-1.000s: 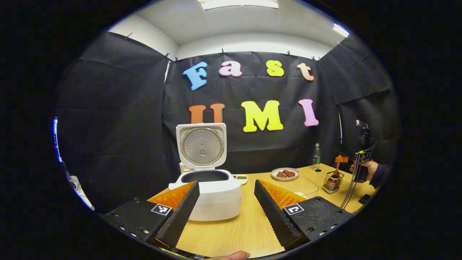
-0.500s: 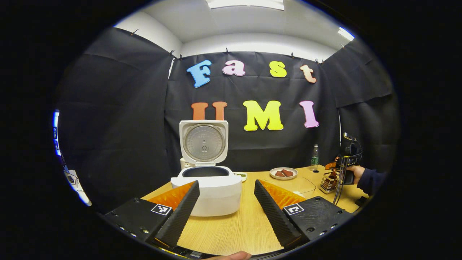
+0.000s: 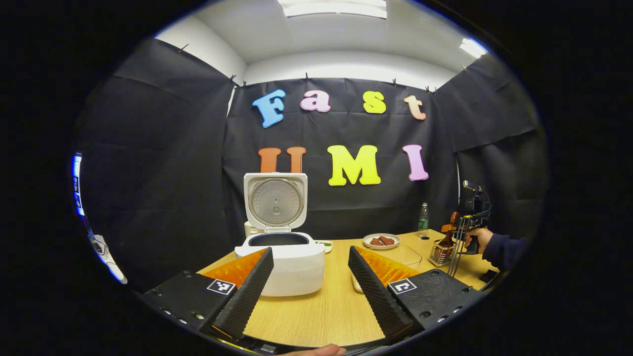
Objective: Close the left gripper, press the button to open the rice cooker; take a wooden spoon from the chopstick holder with the right hand, scoop a spoonful of rice and pour it into the rice cooker, then put the wooden spoon back into the chopstick holder.
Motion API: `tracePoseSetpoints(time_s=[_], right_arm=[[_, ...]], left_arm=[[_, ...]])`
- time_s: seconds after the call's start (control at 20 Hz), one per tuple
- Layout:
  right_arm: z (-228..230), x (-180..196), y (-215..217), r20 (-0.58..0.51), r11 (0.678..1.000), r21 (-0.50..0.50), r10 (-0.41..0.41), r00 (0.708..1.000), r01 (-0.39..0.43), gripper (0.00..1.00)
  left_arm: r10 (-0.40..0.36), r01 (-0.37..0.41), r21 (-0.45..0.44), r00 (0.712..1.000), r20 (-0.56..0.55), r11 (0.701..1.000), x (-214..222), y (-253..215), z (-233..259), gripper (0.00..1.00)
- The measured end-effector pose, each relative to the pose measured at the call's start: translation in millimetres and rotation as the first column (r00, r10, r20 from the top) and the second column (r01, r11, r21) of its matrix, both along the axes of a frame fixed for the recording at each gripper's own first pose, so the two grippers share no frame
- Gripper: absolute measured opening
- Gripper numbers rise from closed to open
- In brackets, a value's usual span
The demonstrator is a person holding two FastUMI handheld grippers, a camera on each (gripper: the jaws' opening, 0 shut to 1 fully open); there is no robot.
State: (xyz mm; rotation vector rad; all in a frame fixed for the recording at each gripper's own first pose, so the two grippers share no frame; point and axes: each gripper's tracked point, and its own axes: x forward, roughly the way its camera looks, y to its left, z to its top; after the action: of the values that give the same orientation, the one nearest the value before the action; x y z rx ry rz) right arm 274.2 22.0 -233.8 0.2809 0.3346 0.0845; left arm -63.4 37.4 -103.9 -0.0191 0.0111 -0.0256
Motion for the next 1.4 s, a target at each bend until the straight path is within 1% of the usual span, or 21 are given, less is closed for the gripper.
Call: tracePoseSetpoints(time_s=[0.15,0.2,0.3,0.4,0.5,0.65,0.75,0.9,1.0,1.1,1.2,1.25,1.35,1.4], right_arm=[[41,-14,0,0.082,0.998,-0.061,-0.029,0.996,0.035,0.10],[55,-20,1,0.105,0.996,-0.070,-0.044,0.993,0.052,0.12],[77,-31,6,0.133,0.993,-0.093,-0.066,0.989,0.079,0.12],[93,-44,20,0.148,0.989,-0.126,-0.064,0.987,0.083,0.12],[108,-53,33,0.167,0.986,-0.138,-0.065,0.984,0.089,0.12],[128,-61,57,0.241,0.980,-0.164,-0.070,0.968,0.112,0.12],[135,-64,83,0.284,0.975,-0.194,-0.053,0.957,0.111,0.12],[131,-69,130,0.299,0.975,-0.208,-0.008,0.954,0.073,0.12],[121,-68,156,0.297,0.976,-0.209,-0.004,0.955,0.069,0.12],[108,-69,187,0.291,0.974,-0.222,0.025,0.956,0.042,0.12],[92,-70,216,0.270,0.973,-0.232,0.067,0.961,-0.003,0.10],[83,-70,225,0.253,0.971,-0.239,0.073,0.965,-0.011,0.12],[58,-66,235,0.194,0.961,-0.276,0.068,0.979,-0.012,0.12],[45,-64,244,0.166,0.961,-0.276,0.079,0.983,-0.030,0.10]], left_arm=[[-0.008,0.009,-0.018,1.000,0.011,1.000,-9,3,4,0.96],[-0.003,0.003,-0.022,1.000,0.014,1.000,-12,7,5,0.96],[0.001,-0.001,-0.038,1.000,0.016,0.999,-16,12,6,0.96],[-0.003,0.004,-0.056,1.000,0.014,0.998,-22,15,7,0.96],[-0.002,0.003,-0.058,1.000,0.020,0.998,-28,19,11,0.95],[-0.013,0.014,-0.045,1.000,0.029,0.999,-35,21,13,0.94],[-0.019,0.019,-0.029,1.000,0.022,0.999,-36,20,11,0.93],[-0.047,0.046,-0.019,0.999,-0.005,0.999,-36,12,5,0.93],[-0.052,0.052,-0.008,0.998,-0.022,0.999,-33,9,1,0.94],[-0.054,0.054,0.002,0.998,-0.034,0.999,-32,7,-2,0.93],[-0.069,0.070,0.007,0.997,-0.043,0.998,-31,1,-4,0.93],[-0.080,0.080,0.010,0.996,-0.049,0.997,-31,-3,-7,0.93],[-0.102,0.102,0.009,0.993,-0.059,0.995,-31,-7,-11,0.93],[-0.115,0.116,0.001,0.991,-0.060,0.993,-30,-11,-11,0.93]])
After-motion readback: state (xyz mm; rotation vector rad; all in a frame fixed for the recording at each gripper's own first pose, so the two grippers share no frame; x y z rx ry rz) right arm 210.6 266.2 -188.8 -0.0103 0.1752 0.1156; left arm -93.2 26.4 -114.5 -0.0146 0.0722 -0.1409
